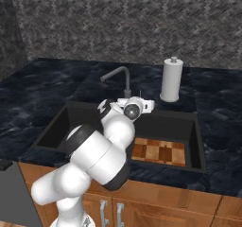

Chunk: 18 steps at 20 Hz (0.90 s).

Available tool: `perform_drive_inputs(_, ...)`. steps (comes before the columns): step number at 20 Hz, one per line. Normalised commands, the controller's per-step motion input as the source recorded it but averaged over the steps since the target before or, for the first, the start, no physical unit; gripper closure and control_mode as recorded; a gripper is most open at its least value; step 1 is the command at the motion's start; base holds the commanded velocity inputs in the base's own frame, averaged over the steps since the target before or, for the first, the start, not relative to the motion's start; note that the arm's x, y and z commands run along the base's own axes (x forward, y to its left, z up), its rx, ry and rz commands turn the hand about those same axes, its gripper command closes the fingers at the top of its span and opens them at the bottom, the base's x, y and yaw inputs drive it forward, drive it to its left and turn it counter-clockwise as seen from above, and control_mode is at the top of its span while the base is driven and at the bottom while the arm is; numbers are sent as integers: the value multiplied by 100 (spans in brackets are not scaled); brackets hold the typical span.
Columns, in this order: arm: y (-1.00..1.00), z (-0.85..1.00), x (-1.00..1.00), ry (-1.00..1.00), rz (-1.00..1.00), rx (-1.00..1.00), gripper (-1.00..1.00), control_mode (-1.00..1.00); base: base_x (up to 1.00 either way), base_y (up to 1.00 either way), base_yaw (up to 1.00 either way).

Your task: Turn on the sink faucet with hot water and rinse the cutting board for ten seconds, then turn off the faucet. Push the cutting board to reach the water if necessary.

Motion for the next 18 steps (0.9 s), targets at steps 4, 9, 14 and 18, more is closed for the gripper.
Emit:
perform_drive_inputs(4, 0, -5, 12, 0, 0, 0, -100, -100, 0, 0, 0)
perform_drive_inputs(9, 0, -8, 25, 0, 0, 0, -100, -100, 0, 0, 0)
perform_drive_inputs(14, 0, -10, 23, 0, 0, 0, -100, -100, 0, 0, 0)
perform_drive_inputs(18, 0, -11, 5, 0, 0, 0, -100, -100, 0, 0, 0)
